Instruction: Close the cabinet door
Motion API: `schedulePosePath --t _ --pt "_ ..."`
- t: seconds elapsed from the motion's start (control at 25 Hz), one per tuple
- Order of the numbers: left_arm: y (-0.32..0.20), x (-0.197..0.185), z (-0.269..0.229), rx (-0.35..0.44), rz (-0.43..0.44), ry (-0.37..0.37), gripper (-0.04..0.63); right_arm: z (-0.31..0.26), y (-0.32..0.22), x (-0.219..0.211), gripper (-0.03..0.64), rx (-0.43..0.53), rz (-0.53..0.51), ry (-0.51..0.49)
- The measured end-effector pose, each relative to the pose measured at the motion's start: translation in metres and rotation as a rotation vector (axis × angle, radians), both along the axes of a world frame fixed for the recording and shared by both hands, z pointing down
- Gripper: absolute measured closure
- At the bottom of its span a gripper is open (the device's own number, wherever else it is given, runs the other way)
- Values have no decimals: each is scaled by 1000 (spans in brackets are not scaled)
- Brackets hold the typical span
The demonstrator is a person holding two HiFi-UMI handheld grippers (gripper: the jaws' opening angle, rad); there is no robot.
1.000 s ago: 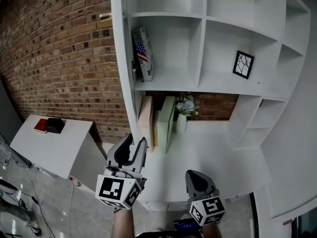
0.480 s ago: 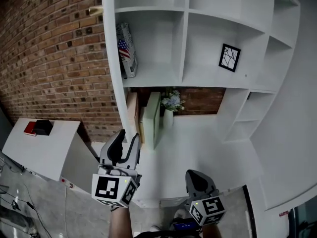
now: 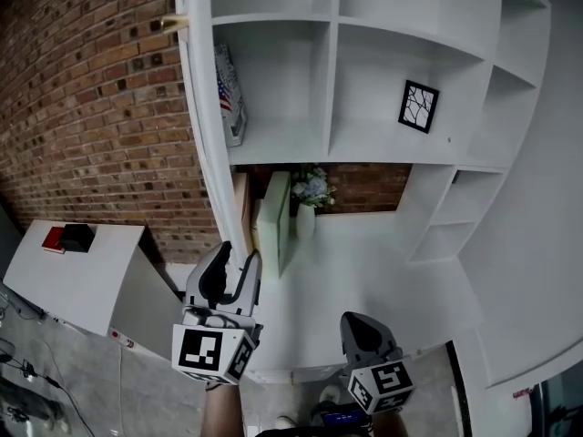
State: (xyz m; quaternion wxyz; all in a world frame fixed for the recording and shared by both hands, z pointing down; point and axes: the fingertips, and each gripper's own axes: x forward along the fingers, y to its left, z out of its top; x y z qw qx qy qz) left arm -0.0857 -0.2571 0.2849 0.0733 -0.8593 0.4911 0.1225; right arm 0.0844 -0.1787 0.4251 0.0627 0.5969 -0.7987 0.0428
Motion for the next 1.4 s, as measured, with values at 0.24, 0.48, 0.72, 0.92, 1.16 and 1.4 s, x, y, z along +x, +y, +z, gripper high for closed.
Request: schedulePosePath --t 0.24,0.48,0.72,0.92,1.16,1.4 --pt "-2 11 0 36 -3 -17 423 0 -7 4 615 -3 -1 7" --pt "-5 30 -2 34 5 -24 417 -2 -14 13 615 2 2 6" --pt "-10 42 -3 41 -10 -29 416 -3 -18 30 615 2 26 2" --pt "-16 54 -4 33 3 -39 417 -3 -22 42 615 -3 34 -8" --pt "-25 68 -2 38 -8 -58 417 -2 -30 58 615 7 33 -11" --pt "-35 82 -4 41 -6 -73 417 -4 -43 70 615 16 31 -21"
